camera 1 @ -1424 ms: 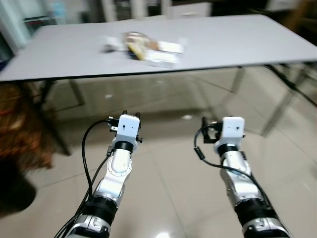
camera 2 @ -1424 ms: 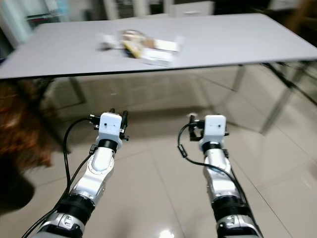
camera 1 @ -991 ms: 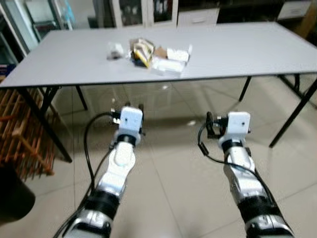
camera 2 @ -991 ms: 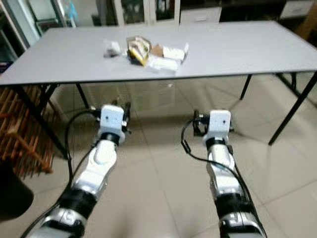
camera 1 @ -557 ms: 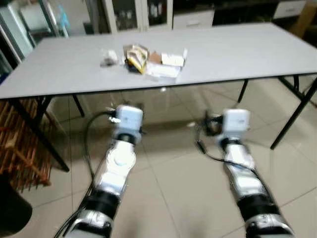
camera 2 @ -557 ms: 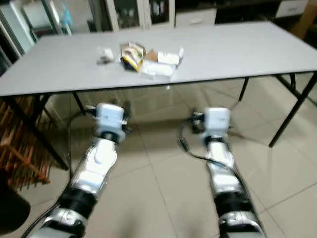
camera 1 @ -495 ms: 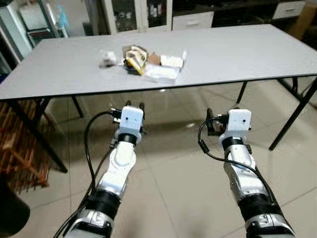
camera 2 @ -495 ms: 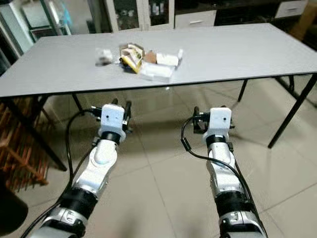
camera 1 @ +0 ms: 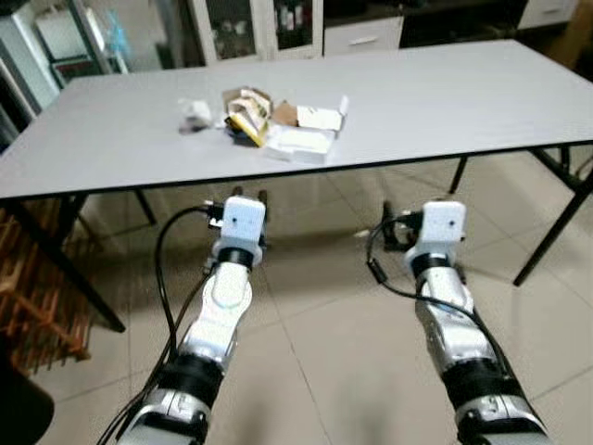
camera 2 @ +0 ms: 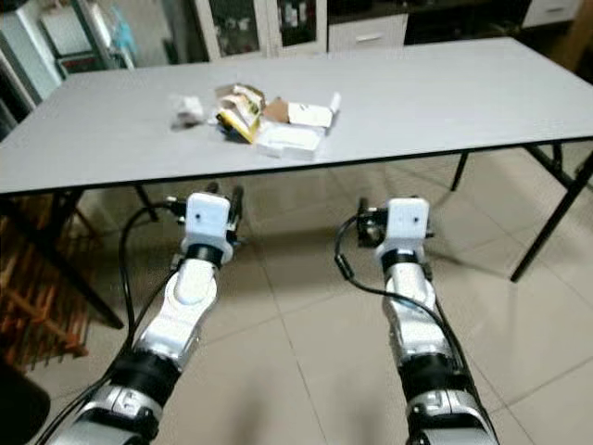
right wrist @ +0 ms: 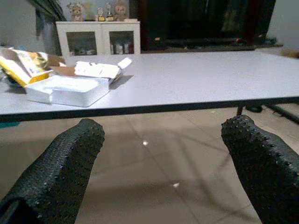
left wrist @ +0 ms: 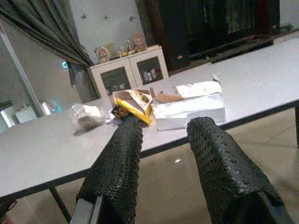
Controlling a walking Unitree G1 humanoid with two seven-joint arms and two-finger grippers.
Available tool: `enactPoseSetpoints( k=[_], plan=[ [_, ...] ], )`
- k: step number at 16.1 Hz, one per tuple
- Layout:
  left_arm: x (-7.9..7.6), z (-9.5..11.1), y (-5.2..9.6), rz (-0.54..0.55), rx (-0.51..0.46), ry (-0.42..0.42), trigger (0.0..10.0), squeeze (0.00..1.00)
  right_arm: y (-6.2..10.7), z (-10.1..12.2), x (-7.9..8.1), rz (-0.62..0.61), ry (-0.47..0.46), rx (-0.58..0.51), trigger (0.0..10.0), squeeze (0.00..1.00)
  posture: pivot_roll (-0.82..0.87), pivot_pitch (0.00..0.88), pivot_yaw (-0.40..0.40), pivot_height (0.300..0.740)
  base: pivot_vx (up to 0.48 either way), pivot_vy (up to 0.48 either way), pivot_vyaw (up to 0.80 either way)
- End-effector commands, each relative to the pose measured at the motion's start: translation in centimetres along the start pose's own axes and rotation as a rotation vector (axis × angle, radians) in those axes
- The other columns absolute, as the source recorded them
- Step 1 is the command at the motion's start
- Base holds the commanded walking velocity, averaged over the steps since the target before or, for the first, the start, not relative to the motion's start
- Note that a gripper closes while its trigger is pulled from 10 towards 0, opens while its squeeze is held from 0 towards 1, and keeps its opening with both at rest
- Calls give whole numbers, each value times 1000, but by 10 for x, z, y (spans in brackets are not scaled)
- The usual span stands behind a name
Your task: Picking trash to rubbish bin
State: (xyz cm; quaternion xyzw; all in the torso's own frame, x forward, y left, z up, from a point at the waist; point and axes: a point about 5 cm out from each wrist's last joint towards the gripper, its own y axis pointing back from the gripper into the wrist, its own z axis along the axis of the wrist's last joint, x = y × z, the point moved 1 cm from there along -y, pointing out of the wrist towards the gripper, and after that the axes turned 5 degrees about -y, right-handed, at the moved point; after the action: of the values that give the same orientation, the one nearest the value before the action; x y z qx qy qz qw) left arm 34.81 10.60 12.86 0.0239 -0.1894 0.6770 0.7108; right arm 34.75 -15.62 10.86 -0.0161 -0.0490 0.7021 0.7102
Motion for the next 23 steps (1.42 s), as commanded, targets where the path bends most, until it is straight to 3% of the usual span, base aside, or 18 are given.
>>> enactPoseSetpoints(
  k=[1,8,14,23],
  plan=[
    [9,-5,0,15,15,-9,10000,0,1,-2,9,26,-15,6,10000,0,35,0,53,740,0,0,0],
    [7,-4,-1,17,16,8,10000,0,-1,-2,10,39,-8,14,10000,0,26,0,27,740,0,0,0],
    [-4,-5,3,-16,16,25,10000,0,0,1,5,34,1,-2,10000,0,-19,0,26,740,0,0,0],
    [-2,-9,2,-12,44,4,10000,0,-2,2,8,42,-2,1,10000,0,-13,0,22,740,0,0,0]
  ],
)
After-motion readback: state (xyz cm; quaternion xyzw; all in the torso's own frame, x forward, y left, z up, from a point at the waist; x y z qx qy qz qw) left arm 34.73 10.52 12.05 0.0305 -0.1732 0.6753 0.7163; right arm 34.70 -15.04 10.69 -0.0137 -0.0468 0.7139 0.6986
